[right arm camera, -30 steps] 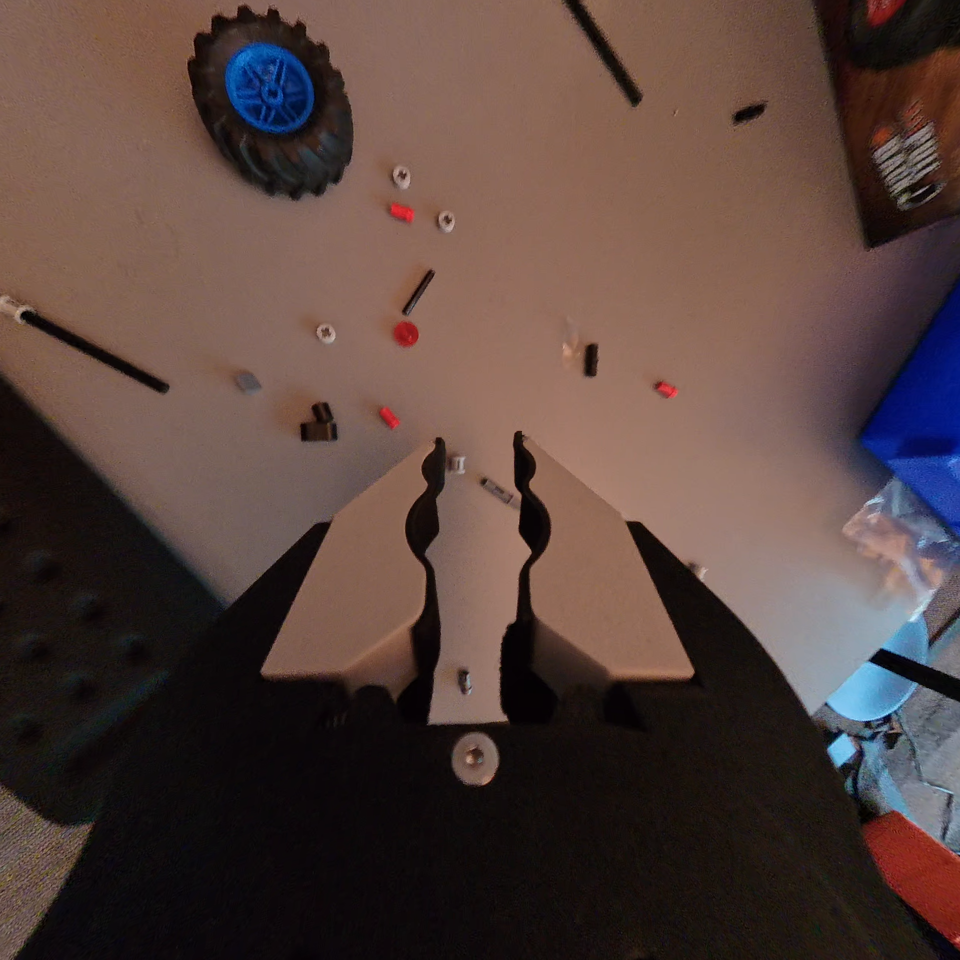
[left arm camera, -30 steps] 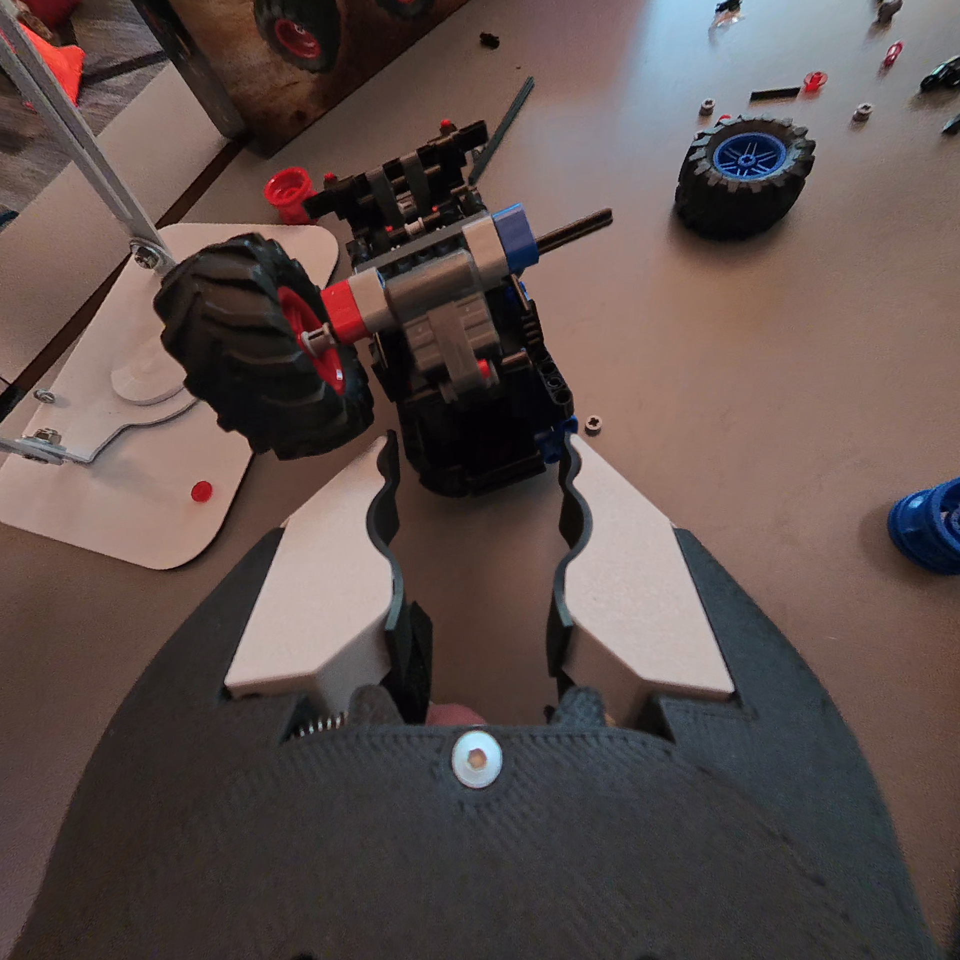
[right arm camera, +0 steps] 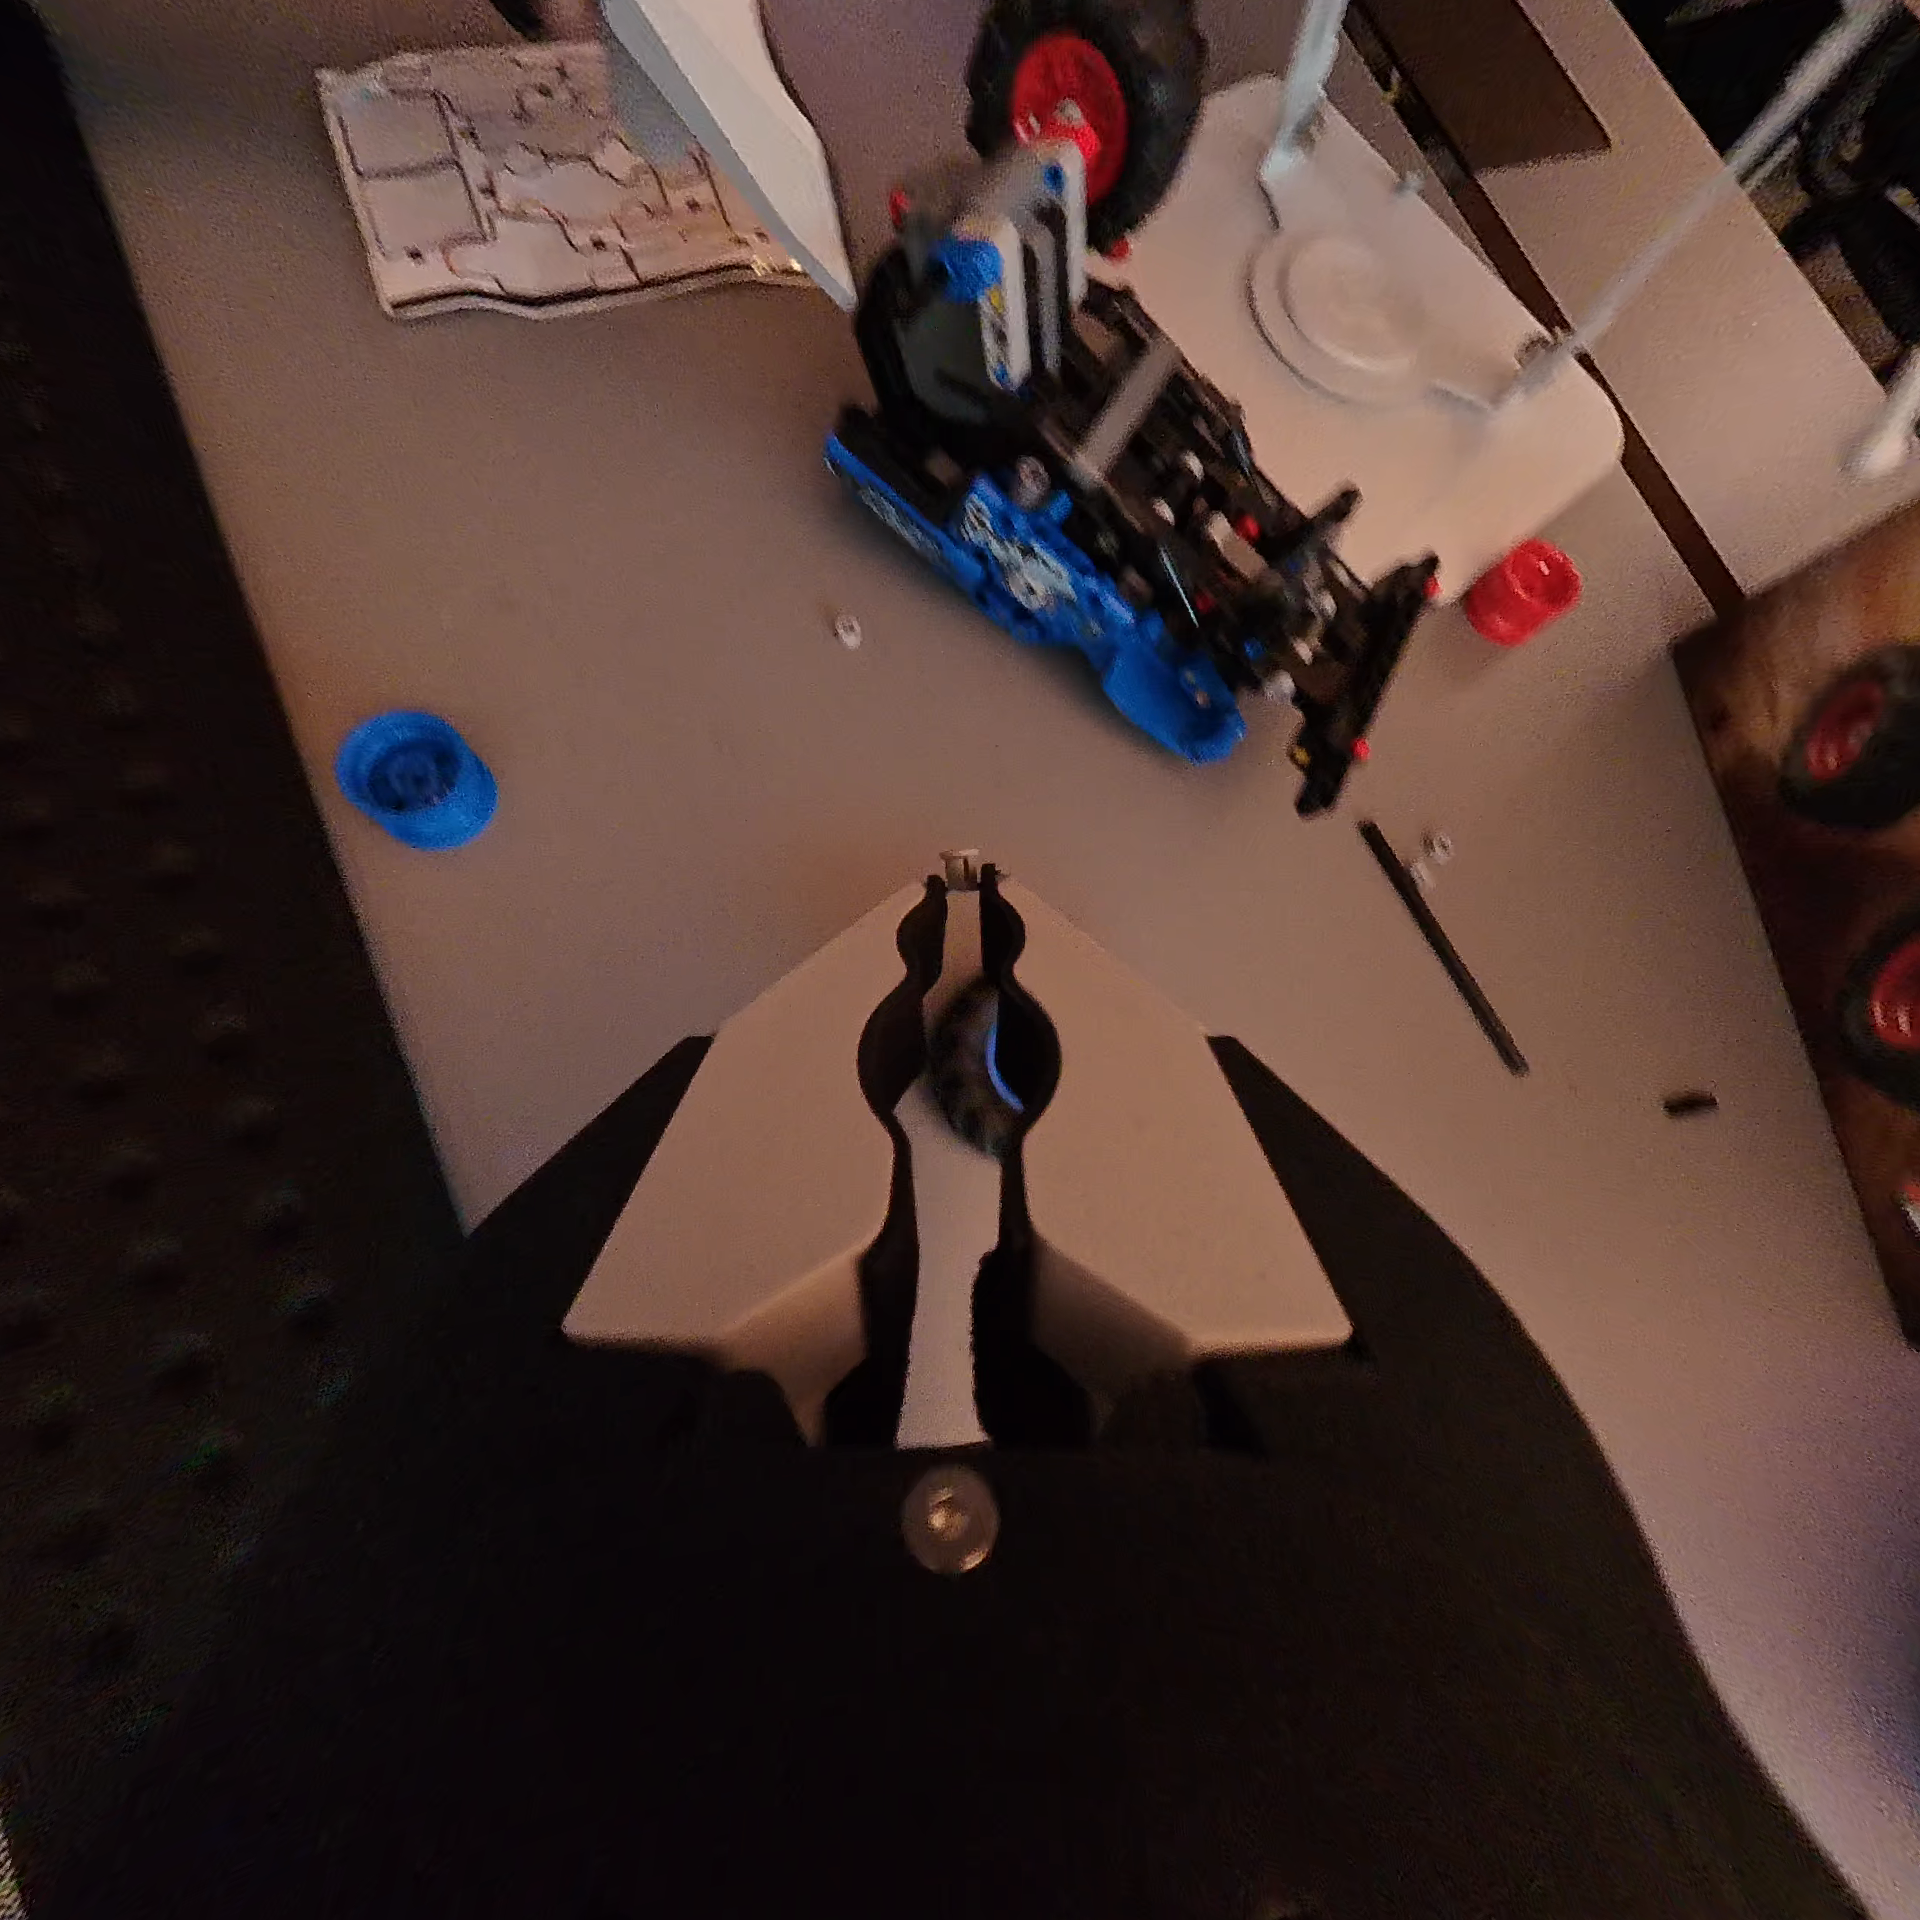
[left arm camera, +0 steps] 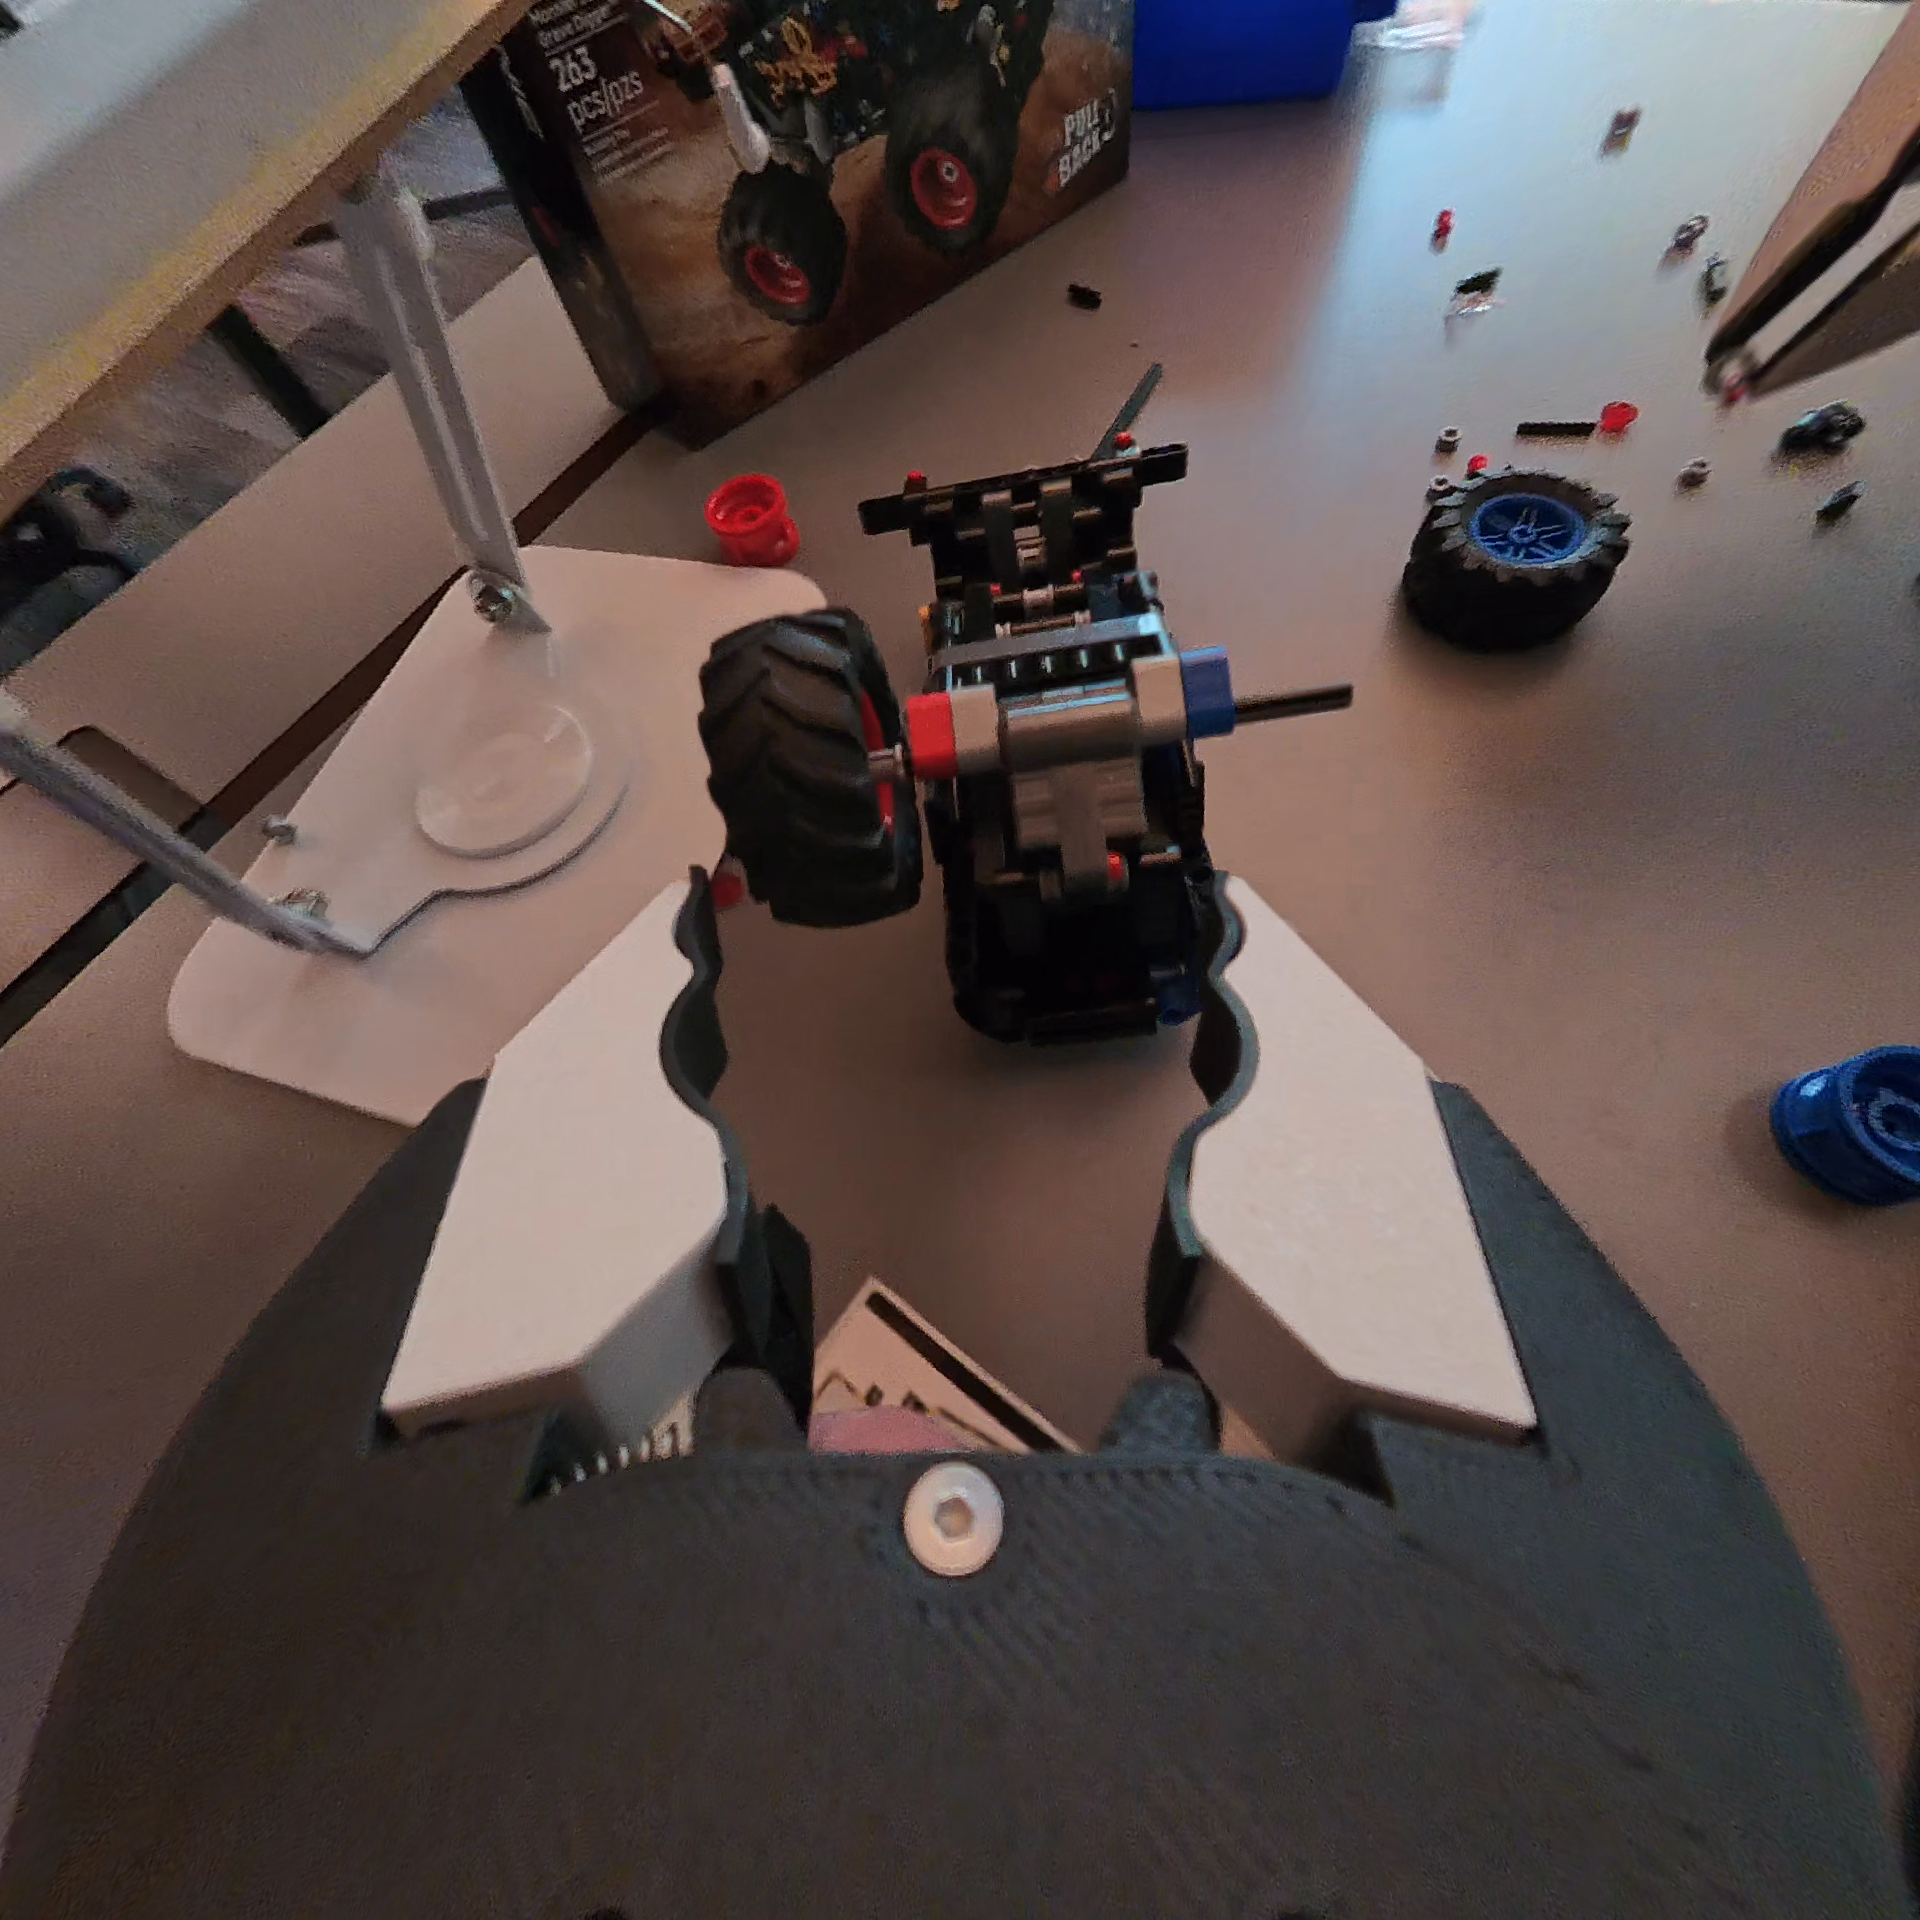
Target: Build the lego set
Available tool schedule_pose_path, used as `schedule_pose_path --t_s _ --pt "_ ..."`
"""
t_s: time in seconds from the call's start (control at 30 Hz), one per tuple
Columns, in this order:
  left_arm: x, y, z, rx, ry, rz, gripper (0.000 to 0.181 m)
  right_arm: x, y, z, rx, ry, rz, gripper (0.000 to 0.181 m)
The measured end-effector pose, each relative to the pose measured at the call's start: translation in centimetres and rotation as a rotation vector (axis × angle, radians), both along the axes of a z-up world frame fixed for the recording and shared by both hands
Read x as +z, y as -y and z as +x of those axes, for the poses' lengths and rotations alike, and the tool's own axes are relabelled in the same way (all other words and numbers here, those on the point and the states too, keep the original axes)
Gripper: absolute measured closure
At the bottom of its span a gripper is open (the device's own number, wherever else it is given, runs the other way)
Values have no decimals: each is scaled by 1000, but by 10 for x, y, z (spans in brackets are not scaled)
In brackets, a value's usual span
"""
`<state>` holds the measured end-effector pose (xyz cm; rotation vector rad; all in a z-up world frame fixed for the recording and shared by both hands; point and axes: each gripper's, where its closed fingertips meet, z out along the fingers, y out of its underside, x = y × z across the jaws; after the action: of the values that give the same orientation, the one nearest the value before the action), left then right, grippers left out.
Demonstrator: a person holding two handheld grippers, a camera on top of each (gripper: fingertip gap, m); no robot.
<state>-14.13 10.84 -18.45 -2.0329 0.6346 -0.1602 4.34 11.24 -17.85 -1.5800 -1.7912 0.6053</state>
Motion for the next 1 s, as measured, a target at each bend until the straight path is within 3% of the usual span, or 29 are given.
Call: schedule_pose_path --t_s 0.1,0.33,1.0 --pt "-5 -10 12 -75 54 -23 90 2 12 -29 27 -14 1 177" --pt "-9 -6 25 -46 -61 16 96 -3 12 -60 -9 -60 -25 177" --pt "2 -7 53 22 -206 152 94 -2 12 -63 -84 -115 -97 177"
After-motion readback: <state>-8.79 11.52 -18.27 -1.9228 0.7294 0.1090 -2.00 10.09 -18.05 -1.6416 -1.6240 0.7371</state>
